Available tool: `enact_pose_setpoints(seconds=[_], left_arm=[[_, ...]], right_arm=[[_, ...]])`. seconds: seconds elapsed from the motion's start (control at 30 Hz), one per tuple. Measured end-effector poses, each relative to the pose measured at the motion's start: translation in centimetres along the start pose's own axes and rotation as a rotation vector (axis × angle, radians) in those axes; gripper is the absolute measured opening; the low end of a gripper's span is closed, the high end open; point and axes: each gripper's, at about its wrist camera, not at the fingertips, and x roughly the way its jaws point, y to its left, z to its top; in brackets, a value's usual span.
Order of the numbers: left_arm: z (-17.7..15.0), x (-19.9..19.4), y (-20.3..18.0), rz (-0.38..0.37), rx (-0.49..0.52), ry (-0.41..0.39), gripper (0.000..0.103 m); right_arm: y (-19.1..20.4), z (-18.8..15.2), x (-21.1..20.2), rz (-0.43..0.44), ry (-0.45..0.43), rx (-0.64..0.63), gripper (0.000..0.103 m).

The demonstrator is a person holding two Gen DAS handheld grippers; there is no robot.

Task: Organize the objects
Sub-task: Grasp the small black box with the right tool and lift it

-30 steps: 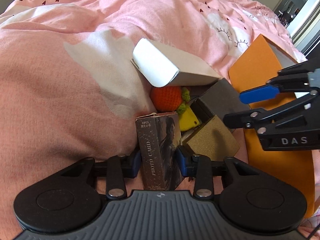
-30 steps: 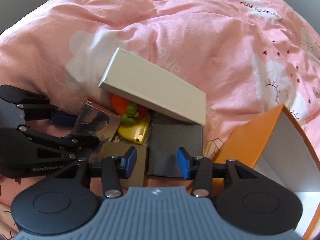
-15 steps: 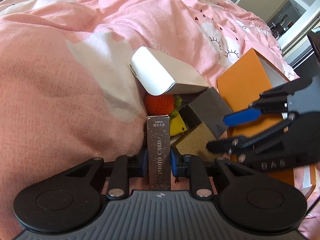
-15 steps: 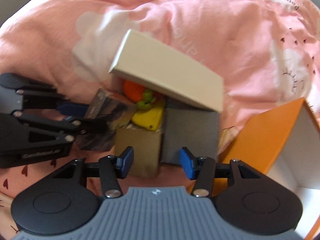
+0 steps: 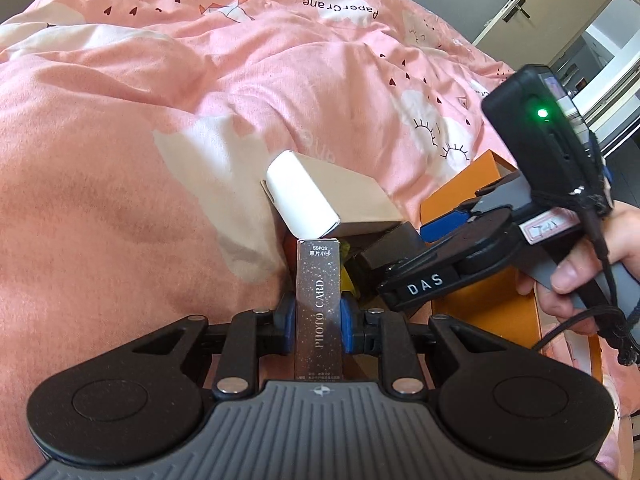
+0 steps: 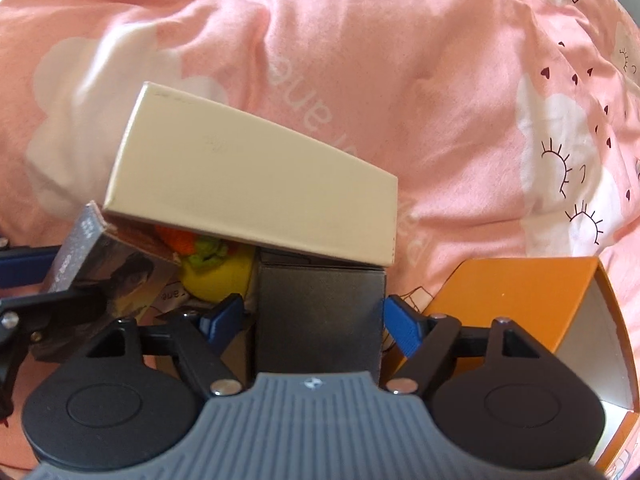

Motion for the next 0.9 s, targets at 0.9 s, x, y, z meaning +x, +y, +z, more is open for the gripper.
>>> enact_pose_setpoints(seconds=[0.9], left_arm=[[1.9, -7.3, -6.9, -0.181, 0.06, -0.128, 0.025]], right_arm=[[-3.3, -7.3, -14.8, -0.032, -0.362, -0.014, 0.076]])
